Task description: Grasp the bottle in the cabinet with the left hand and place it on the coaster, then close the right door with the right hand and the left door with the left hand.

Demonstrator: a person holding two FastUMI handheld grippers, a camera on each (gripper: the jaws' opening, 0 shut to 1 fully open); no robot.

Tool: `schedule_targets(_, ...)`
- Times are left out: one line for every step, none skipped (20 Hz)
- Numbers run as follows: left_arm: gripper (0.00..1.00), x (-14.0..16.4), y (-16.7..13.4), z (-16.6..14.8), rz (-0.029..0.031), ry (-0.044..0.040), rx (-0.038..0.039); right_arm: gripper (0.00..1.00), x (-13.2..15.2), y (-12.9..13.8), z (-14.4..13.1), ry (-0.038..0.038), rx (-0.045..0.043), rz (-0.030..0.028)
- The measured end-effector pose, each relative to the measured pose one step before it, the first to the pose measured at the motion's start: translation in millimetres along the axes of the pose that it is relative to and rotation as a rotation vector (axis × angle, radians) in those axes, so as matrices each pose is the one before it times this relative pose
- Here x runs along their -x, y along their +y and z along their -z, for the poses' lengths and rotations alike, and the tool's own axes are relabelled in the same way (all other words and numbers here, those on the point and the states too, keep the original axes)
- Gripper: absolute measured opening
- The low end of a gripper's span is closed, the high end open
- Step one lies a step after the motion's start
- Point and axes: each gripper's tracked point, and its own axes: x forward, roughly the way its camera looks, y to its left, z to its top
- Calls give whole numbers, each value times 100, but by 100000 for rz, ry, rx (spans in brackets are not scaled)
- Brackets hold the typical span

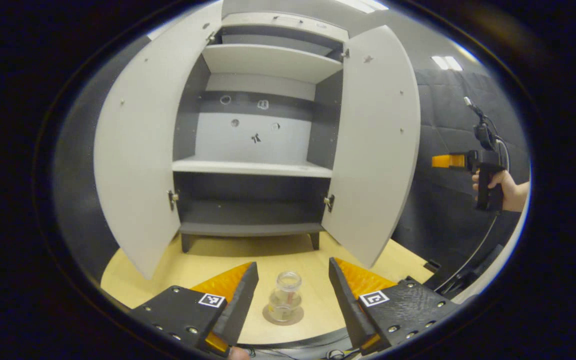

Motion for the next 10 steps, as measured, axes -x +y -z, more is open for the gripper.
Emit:
schedule_targets(82,561,655,-1993,-6168,-3640,205,100,-586,295,-1040,-983,1040,-3239)
schedule_targets(82,434,804,-1913,-6359,-3055,742,100,-534,232,-1168,-1557,-104,-2944)
schedule_targets(82,323,730,-1699,-5717,-2569,897,99,-599,335,-1044,-1175,-649,-2610)
schedule_targets(82,197,761,-1474,-5631,-1606,821,96,-444,291,-786,-557,-823,-2738)
schedule_targets(82,151,698,-1025,-4701,579,617,99,-388,449,-664,-568,-801,-3116)
schedule_targets(82,306,336,-1236,-3312,74,16,99,-414,369,-696,-488,-529,-3099)
schedule_targets(85,274,384,-1380,-2461,-344,-665,100,-147,565,-601,-355,106,-3081)
schedule_targets(82,176,215,-1337,-1743,-1459,-1393,96,-278,436,-375,-43,277,-2621)
schedule_targets(88,99,421,-1652,-1865,-1882,-2136,99,-181,436,-101,442,298,-2397)
schedule_targets(88,21,312,-1451,-1294,-1428,-2096,100,-150,346,-67,484,92,-1893)
